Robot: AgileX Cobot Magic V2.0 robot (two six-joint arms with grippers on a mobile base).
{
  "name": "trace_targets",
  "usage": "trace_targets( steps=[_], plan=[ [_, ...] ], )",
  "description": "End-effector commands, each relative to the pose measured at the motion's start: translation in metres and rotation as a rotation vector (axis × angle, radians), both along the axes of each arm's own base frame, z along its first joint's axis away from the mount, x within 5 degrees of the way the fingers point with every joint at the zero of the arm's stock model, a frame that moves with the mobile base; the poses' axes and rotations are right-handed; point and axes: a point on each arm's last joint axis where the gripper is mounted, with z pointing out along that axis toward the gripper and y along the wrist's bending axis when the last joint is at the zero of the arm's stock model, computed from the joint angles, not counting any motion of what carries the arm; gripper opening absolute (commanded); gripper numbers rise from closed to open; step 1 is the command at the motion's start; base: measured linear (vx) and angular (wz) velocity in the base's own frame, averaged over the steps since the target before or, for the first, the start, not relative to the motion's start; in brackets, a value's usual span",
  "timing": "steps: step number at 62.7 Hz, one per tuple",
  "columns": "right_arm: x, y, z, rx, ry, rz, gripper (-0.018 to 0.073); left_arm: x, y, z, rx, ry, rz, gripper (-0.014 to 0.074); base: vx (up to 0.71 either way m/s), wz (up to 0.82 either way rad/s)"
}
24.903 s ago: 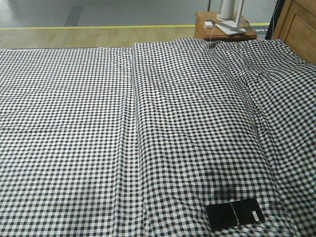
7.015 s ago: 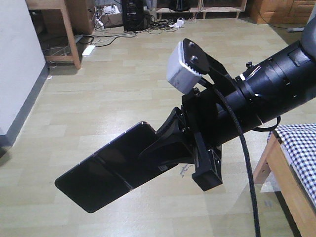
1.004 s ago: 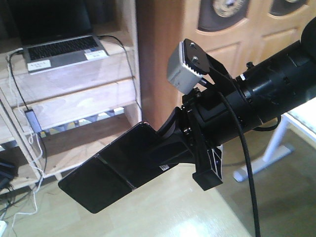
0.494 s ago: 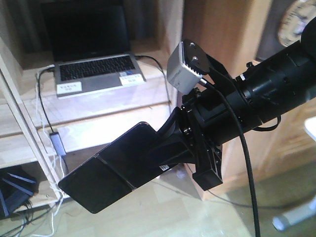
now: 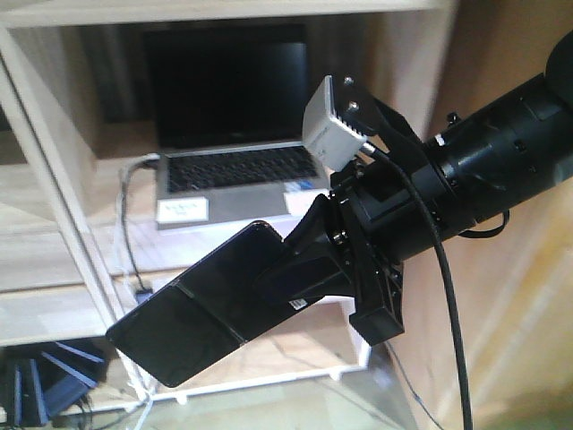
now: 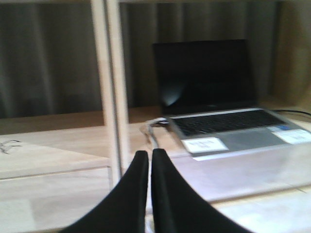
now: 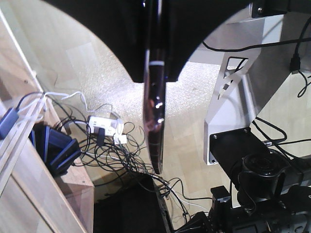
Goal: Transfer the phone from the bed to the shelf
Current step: 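Keep holding the phone while driving toward the wooden shelf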
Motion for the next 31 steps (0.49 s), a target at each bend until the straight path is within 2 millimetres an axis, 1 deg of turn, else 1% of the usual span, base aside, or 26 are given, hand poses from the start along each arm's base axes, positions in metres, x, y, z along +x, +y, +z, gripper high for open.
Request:
trace_targets(
  steps=[1, 17, 31],
  plan=[
    [-0.013, -0.0015, 0.0218, 0.083, 0.002, 0.035, -0.0002, -0.0021, 0.0003, 0.0153, -0.022, -0.104, 0.003, 0.0001, 0.32, 0.33],
    [-0.013, -0.0015, 0.0218, 0.083, 0.002, 0.035, -0.0002, -0.0021, 0.0003, 0.0153, -0.022, -0.104, 0.003, 0.0001, 0.29, 0.32],
    [-0.013, -0.0015, 0.0218, 0.083, 0.002, 0.035, -0.0002, -0.0021, 0.0003, 0.0153, -0.022, -0.104, 0.003, 0.0001, 0.23, 0.22]
  ],
)
